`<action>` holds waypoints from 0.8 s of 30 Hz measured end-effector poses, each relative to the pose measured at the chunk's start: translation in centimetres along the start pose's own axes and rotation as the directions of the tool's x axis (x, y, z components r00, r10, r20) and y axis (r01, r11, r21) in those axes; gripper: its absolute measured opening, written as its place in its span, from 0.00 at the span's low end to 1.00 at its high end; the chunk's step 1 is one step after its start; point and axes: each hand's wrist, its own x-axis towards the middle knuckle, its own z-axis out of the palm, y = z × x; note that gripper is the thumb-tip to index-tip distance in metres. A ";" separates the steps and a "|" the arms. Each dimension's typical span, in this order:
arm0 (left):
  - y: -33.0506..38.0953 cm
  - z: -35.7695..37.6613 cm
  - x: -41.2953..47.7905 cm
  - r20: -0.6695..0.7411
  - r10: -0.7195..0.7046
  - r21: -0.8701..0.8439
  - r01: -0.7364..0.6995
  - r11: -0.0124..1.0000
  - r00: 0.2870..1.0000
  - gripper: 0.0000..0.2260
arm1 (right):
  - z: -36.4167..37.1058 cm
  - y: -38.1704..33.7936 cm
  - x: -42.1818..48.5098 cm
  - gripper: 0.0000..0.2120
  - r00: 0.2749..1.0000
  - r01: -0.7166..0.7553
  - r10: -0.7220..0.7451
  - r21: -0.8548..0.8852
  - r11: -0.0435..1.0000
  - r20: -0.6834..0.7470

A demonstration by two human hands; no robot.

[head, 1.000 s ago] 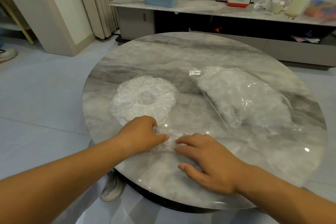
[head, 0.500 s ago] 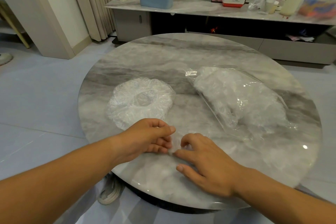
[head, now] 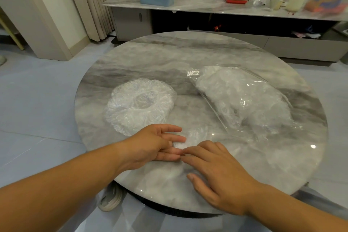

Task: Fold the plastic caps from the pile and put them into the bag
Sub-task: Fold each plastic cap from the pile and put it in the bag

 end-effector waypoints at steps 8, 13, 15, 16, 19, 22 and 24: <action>1.2 0.6 0.6 -0.206 0.185 0.252 -0.130 0.959 0.961 0.13 | 0.3 1.1 -0.1 0.24 0.993 -0.087 0.084 0.039 0.995 0.086; 2.8 1.0 2.2 -0.179 0.359 0.850 -0.040 0.526 0.916 0.19 | 0.0 1.5 0.1 0.24 0.994 -0.060 0.056 0.040 0.997 0.093; 3.1 1.6 2.8 -0.165 0.288 0.876 0.006 0.483 0.943 0.22 | -0.3 1.7 0.1 0.23 0.994 -0.043 0.038 0.048 0.998 0.101; 3.2 1.9 3.0 -0.165 0.261 0.884 0.026 0.466 0.951 0.22 | -0.5 1.9 0.2 0.23 0.993 -0.038 0.032 0.054 0.998 0.112; 3.3 2.3 3.5 -0.187 0.222 0.877 0.061 0.476 0.957 0.20 | -0.6 2.3 0.2 0.23 0.991 -0.058 0.043 0.121 0.991 0.124; 2.9 1.9 3.7 -0.246 0.175 0.737 0.067 0.673 0.953 0.15 | -0.9 2.5 0.3 0.20 0.976 -0.216 0.196 0.394 0.893 0.091; 2.6 1.6 3.5 -0.256 0.109 0.556 0.054 0.830 0.961 0.11 | -1.5 2.4 0.8 0.13 0.938 -0.311 0.343 0.573 0.758 0.055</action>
